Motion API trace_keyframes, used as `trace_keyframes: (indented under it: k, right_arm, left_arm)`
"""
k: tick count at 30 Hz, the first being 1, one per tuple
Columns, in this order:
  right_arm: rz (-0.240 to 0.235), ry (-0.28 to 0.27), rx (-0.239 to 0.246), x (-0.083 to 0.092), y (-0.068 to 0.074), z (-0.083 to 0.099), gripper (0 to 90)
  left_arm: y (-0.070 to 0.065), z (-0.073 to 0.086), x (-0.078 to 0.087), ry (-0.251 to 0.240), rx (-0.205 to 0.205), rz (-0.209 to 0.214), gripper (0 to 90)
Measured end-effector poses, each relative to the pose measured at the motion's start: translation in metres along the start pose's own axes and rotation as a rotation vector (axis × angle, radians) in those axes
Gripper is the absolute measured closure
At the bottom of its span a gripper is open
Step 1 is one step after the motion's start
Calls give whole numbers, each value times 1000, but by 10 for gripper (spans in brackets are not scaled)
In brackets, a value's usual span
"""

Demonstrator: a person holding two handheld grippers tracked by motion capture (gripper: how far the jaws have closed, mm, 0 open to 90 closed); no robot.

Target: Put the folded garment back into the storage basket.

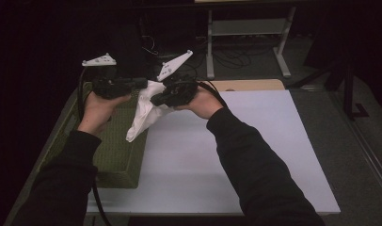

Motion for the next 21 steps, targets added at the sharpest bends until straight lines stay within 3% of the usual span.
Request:
trace_keyframes:
  k: [15,21]
  right_arm:
    - [-51,-4,31,-36,12,-29,852]
    - [-77,-2,42,-53,19,-38,852]
  left_arm:
    - [37,10,30,-13,33,-80,815]
    - [56,19,41,-12,67,-120,815]
Point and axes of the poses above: each handheld gripper's, and its own axes: x roughly backward along the jaws, z roughly out of its underside, y roughly to its left, the point moved 6 cm from there along -x, roughly forward along the jaws, and after that the axes turned 3 degrees about x, right-handed, at the moved point
